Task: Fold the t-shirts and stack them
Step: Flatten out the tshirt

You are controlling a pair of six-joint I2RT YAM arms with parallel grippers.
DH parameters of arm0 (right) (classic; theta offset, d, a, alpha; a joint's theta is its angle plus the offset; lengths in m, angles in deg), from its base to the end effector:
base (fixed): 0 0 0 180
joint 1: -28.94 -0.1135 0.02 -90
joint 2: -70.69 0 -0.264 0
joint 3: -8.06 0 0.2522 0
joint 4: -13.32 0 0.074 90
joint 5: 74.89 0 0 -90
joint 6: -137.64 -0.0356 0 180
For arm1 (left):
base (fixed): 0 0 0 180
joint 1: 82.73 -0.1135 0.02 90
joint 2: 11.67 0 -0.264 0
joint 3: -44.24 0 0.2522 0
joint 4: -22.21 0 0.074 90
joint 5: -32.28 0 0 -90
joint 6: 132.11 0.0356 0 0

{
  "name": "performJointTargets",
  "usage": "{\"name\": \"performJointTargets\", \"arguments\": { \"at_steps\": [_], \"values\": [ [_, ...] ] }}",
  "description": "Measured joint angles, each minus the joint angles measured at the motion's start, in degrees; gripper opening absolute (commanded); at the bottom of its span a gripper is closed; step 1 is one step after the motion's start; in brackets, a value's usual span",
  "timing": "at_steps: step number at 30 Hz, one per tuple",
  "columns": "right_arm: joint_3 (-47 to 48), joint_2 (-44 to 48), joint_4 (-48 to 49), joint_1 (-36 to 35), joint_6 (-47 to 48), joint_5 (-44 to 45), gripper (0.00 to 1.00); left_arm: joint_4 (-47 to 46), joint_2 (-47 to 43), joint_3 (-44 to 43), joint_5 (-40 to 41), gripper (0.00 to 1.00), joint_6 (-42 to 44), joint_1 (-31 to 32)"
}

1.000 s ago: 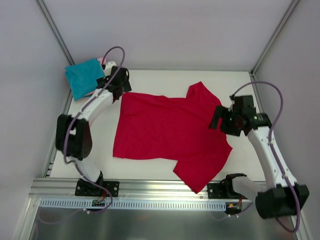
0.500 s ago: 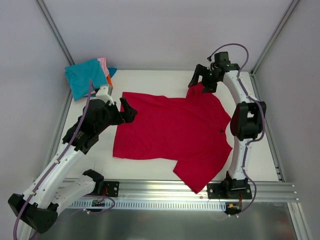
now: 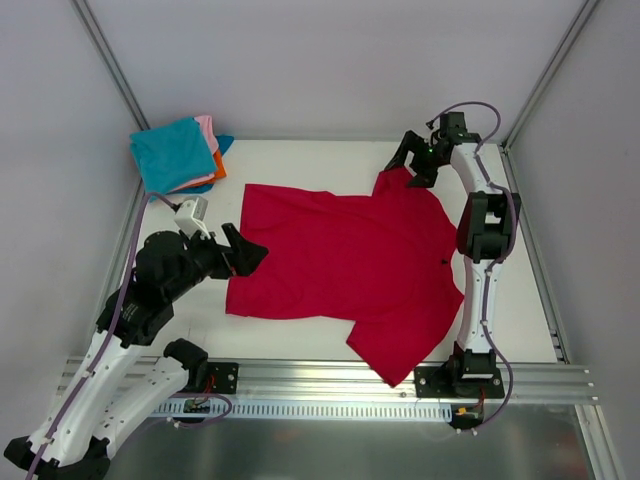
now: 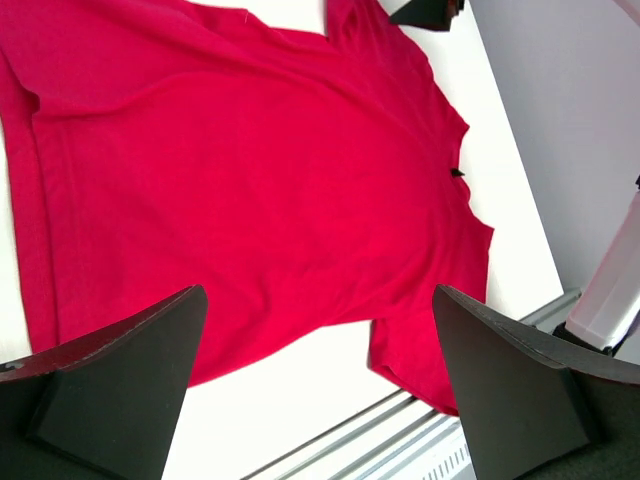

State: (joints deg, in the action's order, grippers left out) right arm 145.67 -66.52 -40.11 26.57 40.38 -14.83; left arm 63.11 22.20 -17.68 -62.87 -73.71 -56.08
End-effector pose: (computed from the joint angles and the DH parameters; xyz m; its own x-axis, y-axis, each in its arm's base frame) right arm 0.5278 0.0396 0.2108 -0.8343 0.0751 -0.5462 -0.2322 0.8507 0.4716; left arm 0.1148 -0.0612 0.3549 -0.4444 -0.3609 -0.8199 0.3430 0.7770 -0.5279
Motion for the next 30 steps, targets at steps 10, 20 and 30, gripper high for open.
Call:
{"name": "performJointTargets", "arguments": {
  "at_steps": [10, 20, 30],
  "values": [
    [4.8, -6.7, 3.8, 1.4, -3.3, -2.3, 0.99, 4.1, -2.2, 0.2, -0.8, 0.99, -0.6, 0.0],
    [6.9, -9.4, 4.9, 1.8, -6.2, -2.6, 0.99, 6.7, -3.2, 0.2, -0.8, 0.99, -0.6, 0.0],
    [1.7, -5.8, 5.8, 4.6, -6.2, 4.1, 1.0, 8.1, -3.6, 0.2, -0.8, 0.99, -0.6, 0.0]
  ]
}}
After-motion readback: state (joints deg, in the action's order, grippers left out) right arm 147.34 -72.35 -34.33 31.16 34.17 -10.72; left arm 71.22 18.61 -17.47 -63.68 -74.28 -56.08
